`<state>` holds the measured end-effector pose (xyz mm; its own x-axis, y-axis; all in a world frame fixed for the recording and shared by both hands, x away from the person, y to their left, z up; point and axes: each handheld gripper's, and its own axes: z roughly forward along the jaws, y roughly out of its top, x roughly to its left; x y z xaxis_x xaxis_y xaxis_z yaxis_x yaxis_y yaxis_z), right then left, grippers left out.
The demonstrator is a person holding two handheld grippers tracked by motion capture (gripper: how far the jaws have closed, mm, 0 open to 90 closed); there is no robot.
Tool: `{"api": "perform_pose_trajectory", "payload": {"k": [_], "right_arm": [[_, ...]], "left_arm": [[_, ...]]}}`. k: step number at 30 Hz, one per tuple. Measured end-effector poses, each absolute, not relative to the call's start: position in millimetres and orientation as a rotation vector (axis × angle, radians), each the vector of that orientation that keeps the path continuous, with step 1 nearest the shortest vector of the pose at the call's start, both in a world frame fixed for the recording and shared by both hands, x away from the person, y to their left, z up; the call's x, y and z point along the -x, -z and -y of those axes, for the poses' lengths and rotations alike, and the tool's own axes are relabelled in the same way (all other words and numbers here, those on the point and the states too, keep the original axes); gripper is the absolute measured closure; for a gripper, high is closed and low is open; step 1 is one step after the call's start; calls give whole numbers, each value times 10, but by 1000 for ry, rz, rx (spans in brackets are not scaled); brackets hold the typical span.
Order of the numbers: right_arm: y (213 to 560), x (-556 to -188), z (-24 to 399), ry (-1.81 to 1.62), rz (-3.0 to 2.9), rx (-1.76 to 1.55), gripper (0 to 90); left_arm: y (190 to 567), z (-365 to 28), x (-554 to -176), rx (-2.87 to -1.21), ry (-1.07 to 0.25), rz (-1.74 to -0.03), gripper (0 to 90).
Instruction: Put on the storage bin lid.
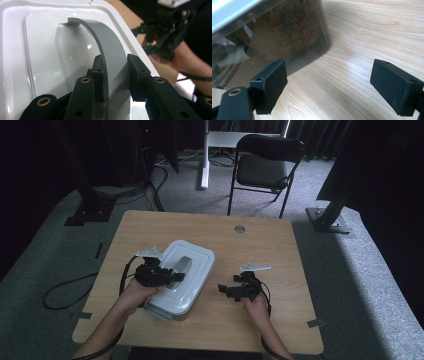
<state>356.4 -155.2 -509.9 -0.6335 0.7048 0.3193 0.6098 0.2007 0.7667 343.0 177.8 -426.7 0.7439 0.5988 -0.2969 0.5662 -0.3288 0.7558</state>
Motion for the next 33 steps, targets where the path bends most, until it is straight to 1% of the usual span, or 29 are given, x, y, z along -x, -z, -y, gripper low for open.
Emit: {"api": "perform_pose_trajectory", "payload": {"k": [3,6,9,11,14,15,18,20,22,26,28,29,30,31,33], "right_arm": [[5106,-3566,1554,-1422,-2353,-1301,132],[5114,-3565,1553,-1426,-2357,-1303,132],[5114,-3562,1553,-1435,-2359,-1304,133],[5112,-3561,1550,-1432,-2360,-1301,132],[5103,-3563,1558,-1436,-2358,-1303,133],[5100,-3563,1563,-1438,-2355,-1303,132],[5087,-3568,1584,-1440,-2349,-1305,132],[5084,-3568,1590,-1442,-2348,-1308,132],[5079,-3565,1607,-1444,-2342,-1310,132],[5071,-3559,1634,-1443,-2335,-1313,132],[5071,-3561,1644,-1440,-2332,-1315,132],[5072,-3561,1660,-1439,-2327,-1320,132],[5072,-3561,1665,-1439,-2326,-1321,132],[5072,-3561,1665,-1439,-2326,-1321,132],[5069,-3558,1685,-1429,-2318,-1323,132]], "left_arm": [[4280,-1731,-3425,-2049,-78,-880,700],[4277,-1672,-3363,-2077,-188,-868,688],[4271,-1690,-3372,-2077,-178,-861,682],[4257,-1677,-3360,-2090,-199,-840,674],[4207,-1714,-3361,-2060,-180,-860,654],[4187,-1729,-3354,-2056,-194,-854,644],[4113,-1776,-3320,-2027,-191,-842,587],[4084,-1792,-3302,-2021,-200,-836,495],[4016,-1875,-3262,-1973,-214,-831,415],[4004,-2044,-3274,-1914,-267,-892,277],[4009,-2070,-3275,-1910,-275,-906,265],[4032,-2141,-3277,-1885,-295,-909,207],[4041,-2171,-3272,-1889,-320,-907,188],[4041,-2171,-3272,-1889,-320,-907,188],[4075,-2250,-3273,-1867,-391,-926,185]]}}
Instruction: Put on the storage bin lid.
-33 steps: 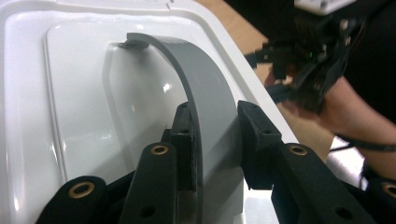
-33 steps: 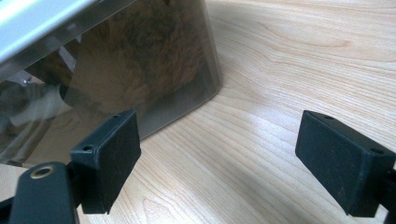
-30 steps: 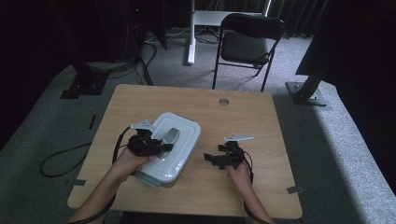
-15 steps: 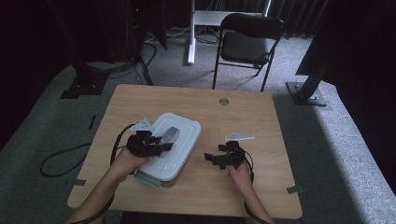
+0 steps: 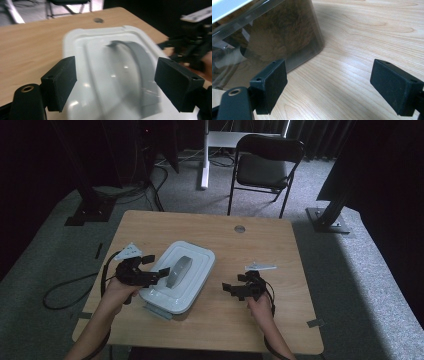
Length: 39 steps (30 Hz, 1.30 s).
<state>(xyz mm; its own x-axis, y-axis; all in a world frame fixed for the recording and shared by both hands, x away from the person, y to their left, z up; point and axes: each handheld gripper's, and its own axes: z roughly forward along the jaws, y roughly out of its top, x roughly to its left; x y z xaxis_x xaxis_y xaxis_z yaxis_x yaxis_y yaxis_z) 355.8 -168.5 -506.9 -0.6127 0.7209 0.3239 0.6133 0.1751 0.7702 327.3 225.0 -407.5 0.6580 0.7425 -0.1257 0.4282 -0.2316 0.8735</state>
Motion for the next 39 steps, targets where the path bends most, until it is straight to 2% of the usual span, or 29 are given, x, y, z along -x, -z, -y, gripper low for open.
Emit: {"api": "perform_pose_trajectory", "payload": {"k": [4,5,7,8,9,25,39], "right_arm": [[5063,-3556,1699,-1429,-2308,-1325,132],[5063,-3556,1699,-1429,-2308,-1325,132],[5064,-3556,1704,-1426,-2307,-1324,132],[5066,-3558,1704,-1427,-2307,-1326,132],[5067,-3558,1702,-1424,-2308,-1328,132],[5083,-3555,1720,-1414,-2309,-1329,132],[5103,-3551,1705,-1403,-2318,-1331,132]], "left_arm": [[4121,-2354,-3296,-1845,-418,-960,133],[4121,-2354,-3296,-1845,-418,-960,89],[4152,-2452,-3333,-1812,-449,-1026,82],[4165,-2491,-3351,-1807,-448,-1047,20],[4182,-2528,-3365,-1798,-461,-1069,4],[4780,-2999,-3572,-1769,-596,-1313,4],[5268,-2817,-3597,-1861,-524,-1335,4]]}}
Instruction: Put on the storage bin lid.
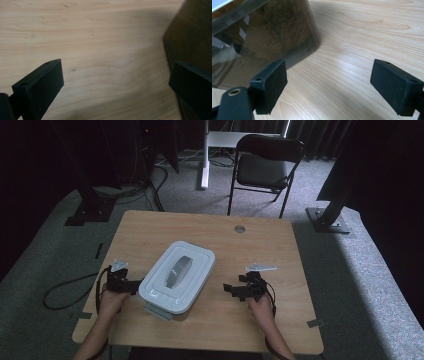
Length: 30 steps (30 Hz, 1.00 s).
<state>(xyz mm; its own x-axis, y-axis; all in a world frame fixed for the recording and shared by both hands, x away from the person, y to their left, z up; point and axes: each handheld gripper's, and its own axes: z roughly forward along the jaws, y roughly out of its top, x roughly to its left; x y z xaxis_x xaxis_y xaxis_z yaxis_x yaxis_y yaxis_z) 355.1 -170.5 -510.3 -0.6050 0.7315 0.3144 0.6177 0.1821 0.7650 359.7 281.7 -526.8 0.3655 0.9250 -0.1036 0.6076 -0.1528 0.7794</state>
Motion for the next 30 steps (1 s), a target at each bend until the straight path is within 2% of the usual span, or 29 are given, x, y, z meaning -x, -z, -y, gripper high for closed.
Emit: {"api": "perform_pose_trajectory", "payload": {"k": [11,30], "right_arm": [[5115,-3546,1747,-1383,-2322,-1330,132],[5171,-3512,1923,-1350,-2287,-1376,132]], "left_arm": [[5302,-2697,-3535,-1880,-500,-1321,9],[5243,-2193,-3352,-1963,-479,-1220,9]]}}
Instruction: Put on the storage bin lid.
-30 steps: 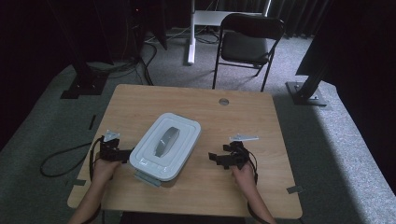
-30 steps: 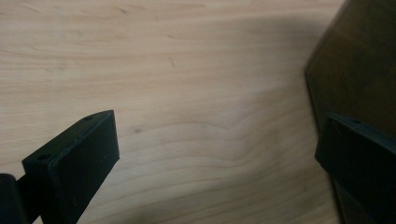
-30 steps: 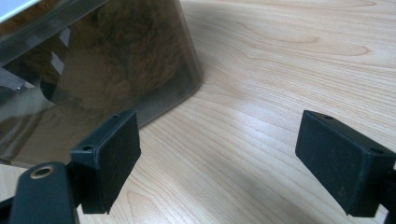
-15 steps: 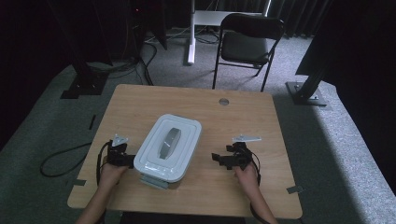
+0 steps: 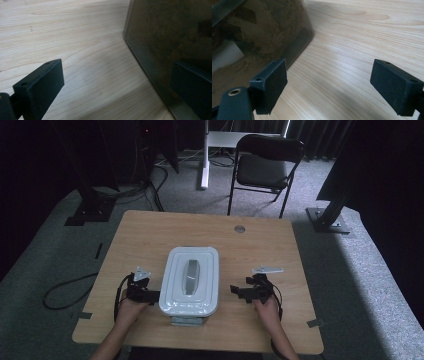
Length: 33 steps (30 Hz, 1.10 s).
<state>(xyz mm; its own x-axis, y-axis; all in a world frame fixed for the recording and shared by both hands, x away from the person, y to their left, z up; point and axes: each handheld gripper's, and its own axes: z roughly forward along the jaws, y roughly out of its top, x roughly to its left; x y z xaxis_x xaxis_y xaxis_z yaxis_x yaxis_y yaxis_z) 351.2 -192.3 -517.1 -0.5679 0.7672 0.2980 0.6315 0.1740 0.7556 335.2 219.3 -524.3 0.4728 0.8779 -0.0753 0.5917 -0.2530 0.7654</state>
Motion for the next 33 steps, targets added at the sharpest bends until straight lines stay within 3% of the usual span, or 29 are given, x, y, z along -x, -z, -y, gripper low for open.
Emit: {"api": "perform_pose_trajectory", "payload": {"k": [33], "right_arm": [[5293,-3354,2251,-1242,-2122,-1305,124]], "left_arm": [[5275,-2573,-3223,-1842,-565,-1138,9]]}}
